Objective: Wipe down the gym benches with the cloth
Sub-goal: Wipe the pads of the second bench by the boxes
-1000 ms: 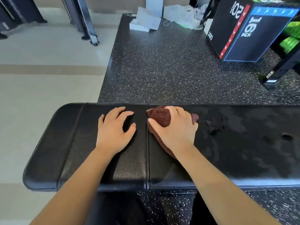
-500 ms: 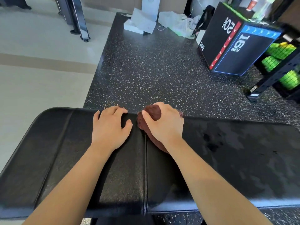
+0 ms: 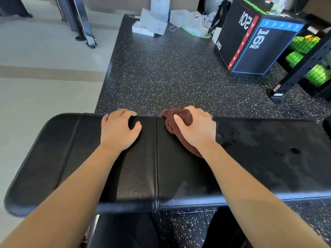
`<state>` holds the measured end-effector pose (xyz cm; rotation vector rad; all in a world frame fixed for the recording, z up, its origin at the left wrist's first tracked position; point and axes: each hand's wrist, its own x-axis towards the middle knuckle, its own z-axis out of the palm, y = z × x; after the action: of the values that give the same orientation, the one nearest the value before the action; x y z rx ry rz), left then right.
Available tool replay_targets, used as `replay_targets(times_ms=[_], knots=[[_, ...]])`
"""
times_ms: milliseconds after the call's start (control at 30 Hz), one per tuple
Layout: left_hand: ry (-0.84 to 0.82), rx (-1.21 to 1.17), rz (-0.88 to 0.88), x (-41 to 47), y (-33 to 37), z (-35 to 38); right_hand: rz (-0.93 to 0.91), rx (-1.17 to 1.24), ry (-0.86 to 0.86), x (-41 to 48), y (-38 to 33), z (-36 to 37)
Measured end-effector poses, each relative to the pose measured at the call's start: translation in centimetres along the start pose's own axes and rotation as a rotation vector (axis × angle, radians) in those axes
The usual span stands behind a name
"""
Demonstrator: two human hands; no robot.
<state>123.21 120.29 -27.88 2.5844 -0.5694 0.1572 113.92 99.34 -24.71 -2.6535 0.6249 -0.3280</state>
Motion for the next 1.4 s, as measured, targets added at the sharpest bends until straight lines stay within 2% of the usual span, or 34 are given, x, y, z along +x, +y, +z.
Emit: replay_targets(times_ms=[167, 367, 633, 767, 1000, 1133, 1300, 1400], knots=[[-0.075, -0.053, 0.116, -1.5, 0.6, -1.0, -0.119, 0.080, -0.027, -7.5, -0.7, -0.6], [-0.080, -0.078, 0.163, -6.9, -0.1, -1.4, -0.066, 0.077, 0.084, -14.8, -2.0, 0.2], [-0.066, -0.113, 0.154, -6.9, -0.2, -1.8, -0.044, 0.061, 0.192, -15.8, -1.2, 0.5], [-0.068, -0.109, 0.163, -7.1, -0.1, -1.8, 0.060, 0.045, 0.231, -15.9, 0.3, 0.0], [-0.092, -0.113, 0.170, -6.9, -0.3, -1.9, 0.069, 0.032, 0.221, -14.9, -4.3, 2.2], [-0.075, -0.094, 0.173, -6.9, 0.0, -1.7, 0.060, 0.045, 0.250, -15.1, -2.5, 1.6], [-0.039, -0.074, 0.168, -6.5, 1.4, -1.1, 0.182, 0.032, 0.262, -14.1, 2.5, -0.5], [-0.019, -0.094, 0.176, -6.2, 3.8, -0.2, 0.184, 0.032, 0.249, -11.4, 3.8, -1.3]])
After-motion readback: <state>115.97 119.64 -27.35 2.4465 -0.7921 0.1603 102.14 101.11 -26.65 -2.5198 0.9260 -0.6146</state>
